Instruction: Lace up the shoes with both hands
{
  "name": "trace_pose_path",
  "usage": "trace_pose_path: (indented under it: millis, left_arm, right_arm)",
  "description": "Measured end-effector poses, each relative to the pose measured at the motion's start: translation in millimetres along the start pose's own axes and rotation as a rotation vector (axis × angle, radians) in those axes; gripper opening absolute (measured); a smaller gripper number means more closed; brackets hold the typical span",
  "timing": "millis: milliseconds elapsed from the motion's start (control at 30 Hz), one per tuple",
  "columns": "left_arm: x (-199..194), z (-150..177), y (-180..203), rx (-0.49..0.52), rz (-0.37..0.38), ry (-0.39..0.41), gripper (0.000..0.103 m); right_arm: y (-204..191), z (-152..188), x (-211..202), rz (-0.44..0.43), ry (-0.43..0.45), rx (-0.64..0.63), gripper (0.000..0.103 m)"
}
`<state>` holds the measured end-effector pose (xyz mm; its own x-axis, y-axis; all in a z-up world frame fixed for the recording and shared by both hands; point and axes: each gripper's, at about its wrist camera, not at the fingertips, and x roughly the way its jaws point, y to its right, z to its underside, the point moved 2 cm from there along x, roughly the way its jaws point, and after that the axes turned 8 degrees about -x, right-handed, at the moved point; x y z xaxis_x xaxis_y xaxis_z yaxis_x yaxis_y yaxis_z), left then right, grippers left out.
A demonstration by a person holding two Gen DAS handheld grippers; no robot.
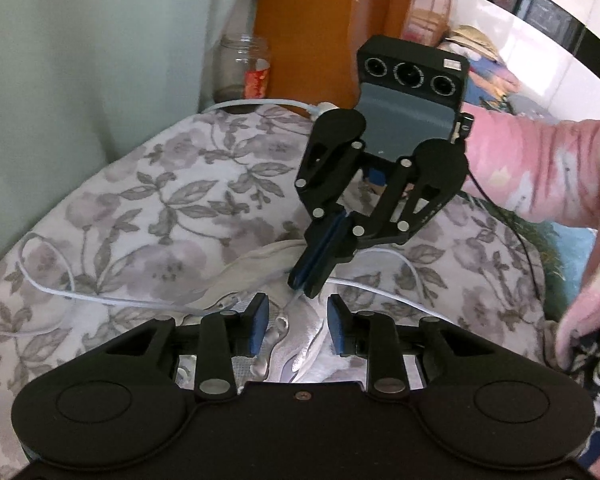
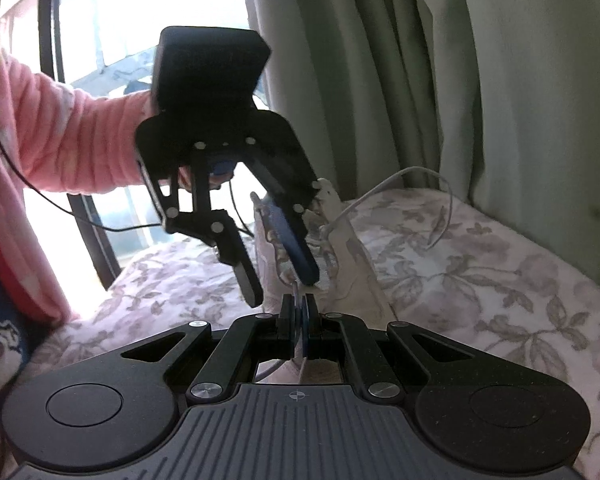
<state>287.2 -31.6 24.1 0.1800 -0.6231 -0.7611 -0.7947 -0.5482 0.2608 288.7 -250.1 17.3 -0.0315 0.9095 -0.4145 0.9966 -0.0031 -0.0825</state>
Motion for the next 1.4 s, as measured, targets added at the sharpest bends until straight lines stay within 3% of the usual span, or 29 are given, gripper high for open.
trace_pose_path:
  millis: [233, 567, 867, 1267, 1400]
  left_arm:
    - [-1, -4, -7, 0.008, 0.09, -0.034, 0.028]
    - [-9, 2, -23, -0.12, 0.202, 0.027, 0.028]
    - [-8, 2, -19, -0.101, 0.148, 0.044, 0.027]
    - [-40, 22, -3, -0.128, 0.007, 0.153, 0.037]
    - [-38, 22, -5, -0.143, 0.004, 0.162, 0.037]
  right_arm:
    - [5, 2, 0, -0.023, 0.027, 0.004, 0.002]
    - [6, 4, 3, -0.005, 0.051, 0.007, 0.003]
    - [0, -1, 7, -0.01, 0.071, 0.004, 0.003]
    - [-2, -4, 10, 0.014, 0.072, 0.001, 0.003]
    - [-5, -5, 12, 0.025, 0.067, -0.001, 0.003]
